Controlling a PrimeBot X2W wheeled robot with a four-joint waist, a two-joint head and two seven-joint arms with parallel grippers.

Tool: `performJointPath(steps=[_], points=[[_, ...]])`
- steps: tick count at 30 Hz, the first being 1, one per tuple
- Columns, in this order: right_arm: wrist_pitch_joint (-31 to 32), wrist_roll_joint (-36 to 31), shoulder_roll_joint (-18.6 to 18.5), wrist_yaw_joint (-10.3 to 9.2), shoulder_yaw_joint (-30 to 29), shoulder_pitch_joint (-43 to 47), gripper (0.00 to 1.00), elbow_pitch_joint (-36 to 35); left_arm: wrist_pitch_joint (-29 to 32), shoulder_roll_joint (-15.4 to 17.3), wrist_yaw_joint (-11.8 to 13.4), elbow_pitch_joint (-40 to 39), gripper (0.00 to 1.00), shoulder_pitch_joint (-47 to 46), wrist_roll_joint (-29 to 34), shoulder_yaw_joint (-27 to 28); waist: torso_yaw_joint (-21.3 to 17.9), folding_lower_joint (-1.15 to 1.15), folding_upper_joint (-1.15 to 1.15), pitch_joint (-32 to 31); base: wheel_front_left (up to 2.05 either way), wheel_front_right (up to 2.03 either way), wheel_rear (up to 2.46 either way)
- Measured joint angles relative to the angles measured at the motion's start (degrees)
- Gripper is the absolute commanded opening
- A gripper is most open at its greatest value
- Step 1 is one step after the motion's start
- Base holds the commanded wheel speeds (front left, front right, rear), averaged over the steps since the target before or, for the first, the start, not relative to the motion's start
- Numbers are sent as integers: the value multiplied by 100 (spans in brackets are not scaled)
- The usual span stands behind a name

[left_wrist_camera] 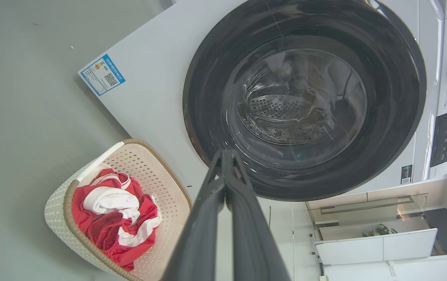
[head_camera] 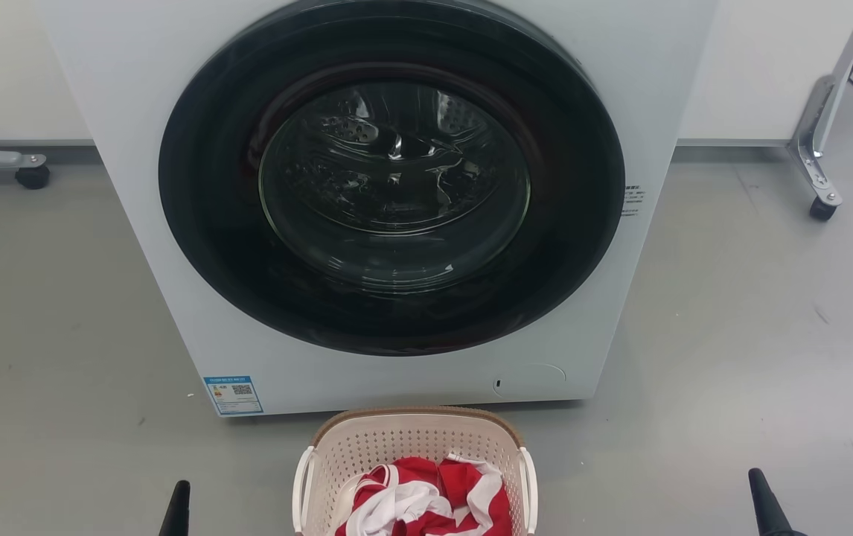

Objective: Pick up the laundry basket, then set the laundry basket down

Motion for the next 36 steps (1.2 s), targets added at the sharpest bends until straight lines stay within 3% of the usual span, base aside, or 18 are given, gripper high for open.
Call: performJointPath(steps=[25,36], points=[[494,1956,27,360,-579,-348,0,192,498,-89,-347,175,0,-421,-1851,378,23,0,0,68,0,0,0],[501,1967,31,386,-590,-409,0,196,501,-96,-367,178,0,-446,-1926,381,23,0,0,68,0,0,0]])
